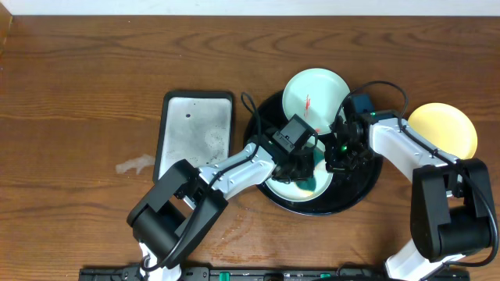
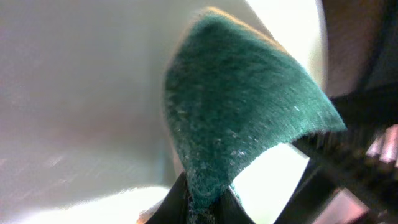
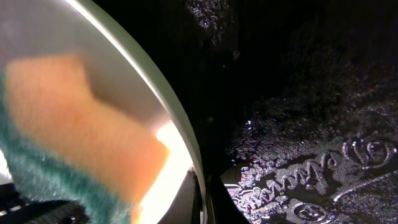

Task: Clean dirty plates on tray and stack at the side
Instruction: 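Scrub the pale green plate with the sponge in the left gripper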

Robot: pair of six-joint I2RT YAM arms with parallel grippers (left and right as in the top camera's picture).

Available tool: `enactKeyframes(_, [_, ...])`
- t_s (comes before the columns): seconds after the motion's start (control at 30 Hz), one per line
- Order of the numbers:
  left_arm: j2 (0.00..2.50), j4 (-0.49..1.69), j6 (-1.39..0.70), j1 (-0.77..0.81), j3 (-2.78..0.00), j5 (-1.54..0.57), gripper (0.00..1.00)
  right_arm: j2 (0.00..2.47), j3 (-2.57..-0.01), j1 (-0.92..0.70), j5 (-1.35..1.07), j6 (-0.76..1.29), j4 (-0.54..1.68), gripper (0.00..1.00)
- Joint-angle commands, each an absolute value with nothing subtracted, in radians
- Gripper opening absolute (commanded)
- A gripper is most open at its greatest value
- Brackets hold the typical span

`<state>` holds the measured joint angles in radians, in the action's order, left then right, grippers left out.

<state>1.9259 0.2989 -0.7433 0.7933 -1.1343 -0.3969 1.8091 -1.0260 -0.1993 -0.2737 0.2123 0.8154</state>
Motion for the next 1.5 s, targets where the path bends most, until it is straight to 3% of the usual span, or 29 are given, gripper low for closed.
enactKeyframes(0.0, [1.955,0.457,-0.688,0.796,-1.097,-0.171,0.07,1.835,-1.008,-0.198,-0.166,0.205,0.822,0.01])
enactKeyframes(0.17, [1.952,0.644,-0.689,0.774,-1.128,0.189,0.07,1.834,-1.008,-0.198,-0.165,0.204,0.824,0.01])
enactKeyframes(0.37, [1.952,0.745,-0.690,0.769,-1.232,0.326,0.08,1.834,-1.008,-0.198,-0.165,0.204,0.823,0.01])
enactKeyframes(0.5, [1.954,0.668,-0.693,0.768,-1.241,0.230,0.07,1.834,-1.008,-0.198,-0.165,0.204,0.823,0.01])
enactKeyframes(0.77, [1.995,0.445,-0.762,0.771,-1.241,-0.315,0.07,1.834,-1.008,-0.198,-0.165,0.205,0.822,0.01])
enactKeyframes(0.87, [2.022,0.393,-0.785,0.783,-1.241,-0.432,0.07,1.834,-1.008,-0.198,-0.165,0.204,0.823,0.01])
enactKeyframes(1.3, [2.039,0.447,-0.677,0.841,-1.241,-0.485,0.08,1.834,-1.008,-0.198,-0.165,0.204,0.823,0.01])
enactKeyframes(1.47, [2.034,0.602,-0.648,0.801,-1.242,-0.292,0.07,1.834,-1.008,-0.198,-0.166,0.205,0.824,0.01])
